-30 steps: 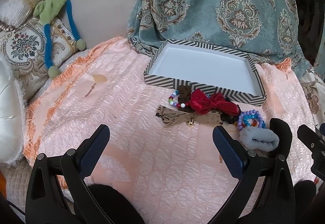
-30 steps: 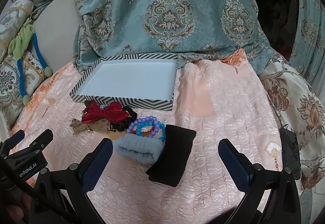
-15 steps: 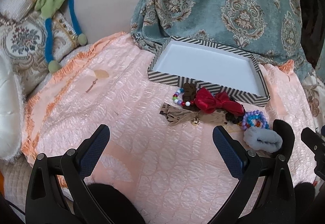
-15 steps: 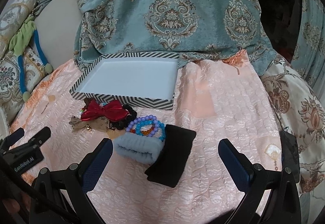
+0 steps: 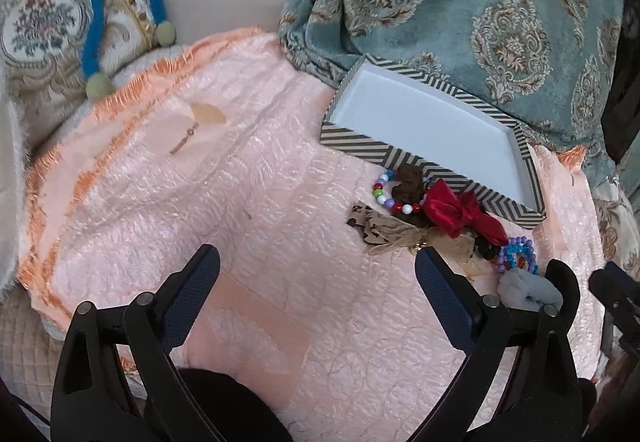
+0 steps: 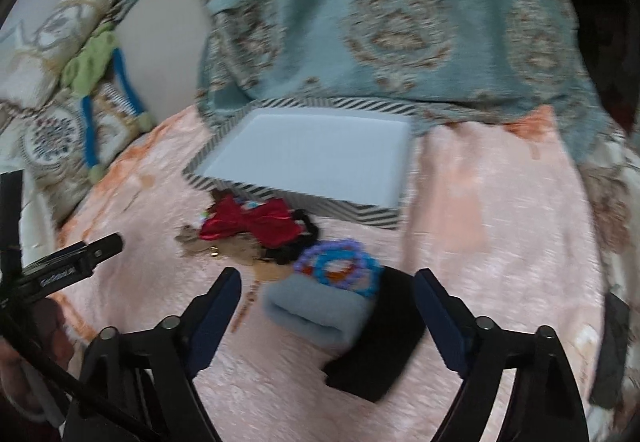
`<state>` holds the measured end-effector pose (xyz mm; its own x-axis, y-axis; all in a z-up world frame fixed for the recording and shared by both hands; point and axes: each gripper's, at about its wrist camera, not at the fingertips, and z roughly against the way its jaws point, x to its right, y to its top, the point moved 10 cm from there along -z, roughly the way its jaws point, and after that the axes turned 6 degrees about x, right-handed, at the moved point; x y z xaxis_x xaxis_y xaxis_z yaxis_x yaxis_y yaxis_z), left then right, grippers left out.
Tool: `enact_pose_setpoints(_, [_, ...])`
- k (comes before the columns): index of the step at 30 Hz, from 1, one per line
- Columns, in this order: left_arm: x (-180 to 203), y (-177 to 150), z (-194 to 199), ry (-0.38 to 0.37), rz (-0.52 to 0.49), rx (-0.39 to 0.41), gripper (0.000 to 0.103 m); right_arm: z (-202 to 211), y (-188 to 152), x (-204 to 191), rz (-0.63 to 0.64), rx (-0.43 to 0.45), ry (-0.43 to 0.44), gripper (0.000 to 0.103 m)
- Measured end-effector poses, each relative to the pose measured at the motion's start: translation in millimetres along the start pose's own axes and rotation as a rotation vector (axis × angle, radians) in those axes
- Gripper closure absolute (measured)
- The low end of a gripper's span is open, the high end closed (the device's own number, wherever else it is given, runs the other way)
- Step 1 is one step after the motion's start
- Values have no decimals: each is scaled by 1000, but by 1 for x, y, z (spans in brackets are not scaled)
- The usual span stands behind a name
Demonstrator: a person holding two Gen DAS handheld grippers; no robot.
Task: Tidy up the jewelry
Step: 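Grasp the red bow clip with the right gripper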
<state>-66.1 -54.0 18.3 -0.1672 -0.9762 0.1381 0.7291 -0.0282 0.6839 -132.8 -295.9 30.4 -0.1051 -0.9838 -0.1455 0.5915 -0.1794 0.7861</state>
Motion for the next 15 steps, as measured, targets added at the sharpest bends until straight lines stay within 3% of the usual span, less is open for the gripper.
enact_pose_setpoints(8, [-19,-7,-20,8,58,-59,4,-63,9,-35,114,-94,112,29])
enact_pose_setpoints(15, [-13,-7,-30,6,7,-65,4,-105,10,-53,185,-159,150,34])
